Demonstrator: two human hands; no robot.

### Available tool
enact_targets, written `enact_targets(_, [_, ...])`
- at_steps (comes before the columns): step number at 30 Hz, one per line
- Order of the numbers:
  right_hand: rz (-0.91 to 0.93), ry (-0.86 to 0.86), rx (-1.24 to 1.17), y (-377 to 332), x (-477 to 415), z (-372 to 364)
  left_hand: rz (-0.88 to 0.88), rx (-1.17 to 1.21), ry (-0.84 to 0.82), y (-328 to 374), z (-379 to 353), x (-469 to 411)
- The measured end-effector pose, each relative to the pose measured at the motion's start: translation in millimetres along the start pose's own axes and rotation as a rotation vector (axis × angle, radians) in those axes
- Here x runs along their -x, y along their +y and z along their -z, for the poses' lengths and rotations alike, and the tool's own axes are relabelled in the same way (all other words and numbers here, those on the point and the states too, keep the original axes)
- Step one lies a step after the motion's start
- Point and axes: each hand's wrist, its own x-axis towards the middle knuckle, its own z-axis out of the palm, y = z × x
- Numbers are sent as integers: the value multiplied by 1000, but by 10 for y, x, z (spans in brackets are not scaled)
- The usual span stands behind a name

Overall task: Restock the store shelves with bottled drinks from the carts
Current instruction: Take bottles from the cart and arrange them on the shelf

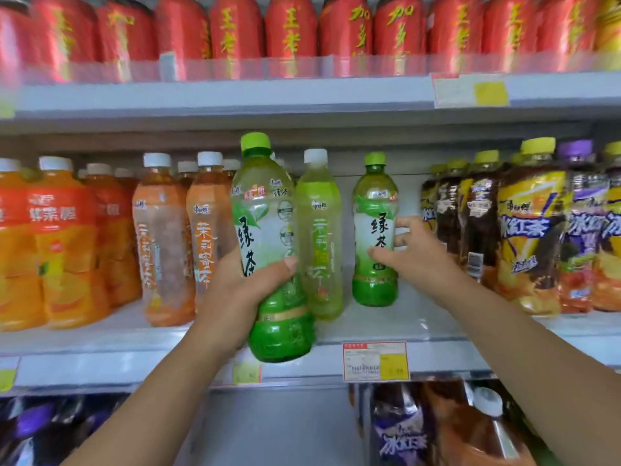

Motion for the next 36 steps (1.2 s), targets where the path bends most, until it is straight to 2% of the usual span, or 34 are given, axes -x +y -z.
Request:
enact_targets(6, [-57, -87, 202, 101, -593, -48, -12, 33, 23, -114, -125, -125])
enact_targets(10, [-52, -123, 236, 238, -936, -161, -40, 82, 70, -211, -96, -137])
enact_targets(16, [-68, -146, 186, 370, -1266, -349, -93, 55, 39, -252, -92, -144])
enact_targets(24, [-79, -149, 137, 431, -1276, -482, -108, 44, 53, -335, -52, -156])
enact_targets(29, [-143, -212, 280, 222, -924, -287, -90, 44, 70, -293, -61, -145])
enact_targets(31, [-93, -168, 180, 80, -630, -139, -82, 29, 87, -262, -73, -132])
enact_targets(34, [114, -43, -91, -184, 31, 61, -63, 25, 106, -137, -152, -89])
enact_targets(36, [187, -106, -213, -365, 535, 108, -32, 0, 117, -28, -237, -56])
